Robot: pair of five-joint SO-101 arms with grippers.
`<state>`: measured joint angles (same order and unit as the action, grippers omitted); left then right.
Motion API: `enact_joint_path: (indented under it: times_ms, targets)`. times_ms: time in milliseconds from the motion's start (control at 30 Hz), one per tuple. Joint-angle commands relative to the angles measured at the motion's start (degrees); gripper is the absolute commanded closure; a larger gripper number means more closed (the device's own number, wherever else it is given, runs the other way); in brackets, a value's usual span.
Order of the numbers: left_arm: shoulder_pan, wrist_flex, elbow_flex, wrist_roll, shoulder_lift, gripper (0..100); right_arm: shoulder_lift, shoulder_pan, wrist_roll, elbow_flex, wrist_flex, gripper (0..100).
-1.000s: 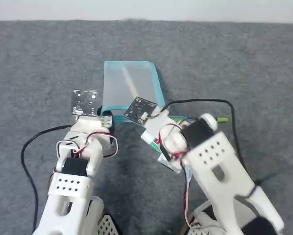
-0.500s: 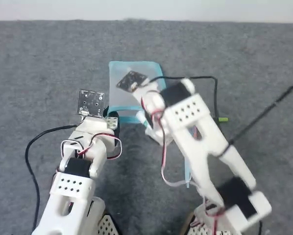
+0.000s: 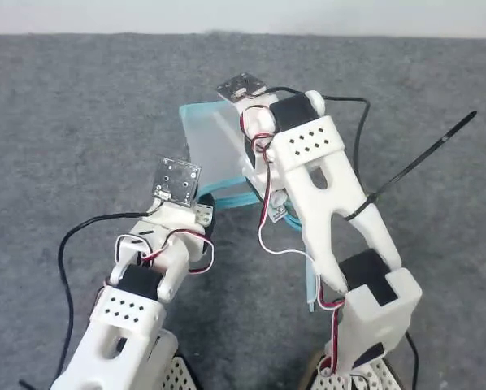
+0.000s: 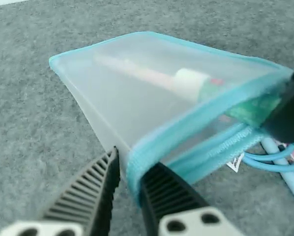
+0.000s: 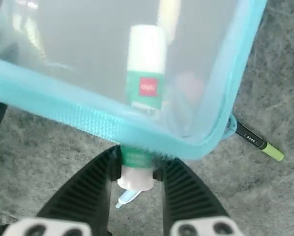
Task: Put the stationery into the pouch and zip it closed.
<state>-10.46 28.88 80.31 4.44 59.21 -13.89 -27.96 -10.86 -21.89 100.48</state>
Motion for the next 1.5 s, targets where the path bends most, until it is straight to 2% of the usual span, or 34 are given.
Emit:
enact_joint_path:
  times_ms: [0, 100, 267, 433, 600, 667, 800, 933, 1100, 1233, 1367, 1467]
  targets:
    - [-1.3, -2.0, -0.9, -1.0, 0.3, 99, 1.0, 1.3, 1.1, -3.9, 2.1, 84.9]
    - [-1.1, -2.0, -0.9, -1.0, 0.3, 99, 1.0, 1.4, 1.1, -3.9, 2.1, 76.8]
    - [-1.1, -2.0, -0.9, -1.0, 0.3, 99, 1.0, 1.7, 4.2, -4.1, 2.1, 77.7]
    - [-1.1, -2.0, -0.9, -1.2, 0.3, 99, 1.7, 1.3, 3.9, -4.1, 2.0, 74.8]
    - [-0.9, -2.0, -1.0, -1.1, 0.3, 99, 9.3, 1.3, 4.0, -4.1, 1.5, 74.9]
    - [1.3, -2.0, -1.2, -0.9, 0.3, 99, 13.1, 1.8, 3.9, -3.3, 1.5, 75.1]
    - [8.1, -2.7, -2.1, 2.5, 0.3, 99, 19.8, 5.8, 1.1, 4.4, -0.3, 80.1]
    - [12.8, -2.6, -3.2, 3.4, 0.3, 99, 23.5, 13.7, -0.5, 18.0, -4.4, 82.5]
    - [13.5, -2.5, -3.0, 3.3, 0.3, 99, 24.4, 22.2, -5.9, 33.8, -12.0, 82.9]
    - [13.5, -2.5, -2.9, 3.2, 0.1, 99, 24.2, 27.6, -8.6, 40.8, -19.1, 82.8]
    - [13.3, -2.5, -2.9, 3.2, 0.0, 99, 24.2, 29.1, -9.2, 44.7, -24.7, 82.5]
    - [13.5, -2.5, -2.9, 3.2, -0.1, 99, 24.2, 28.9, -16.6, 45.5, -27.6, 82.5]
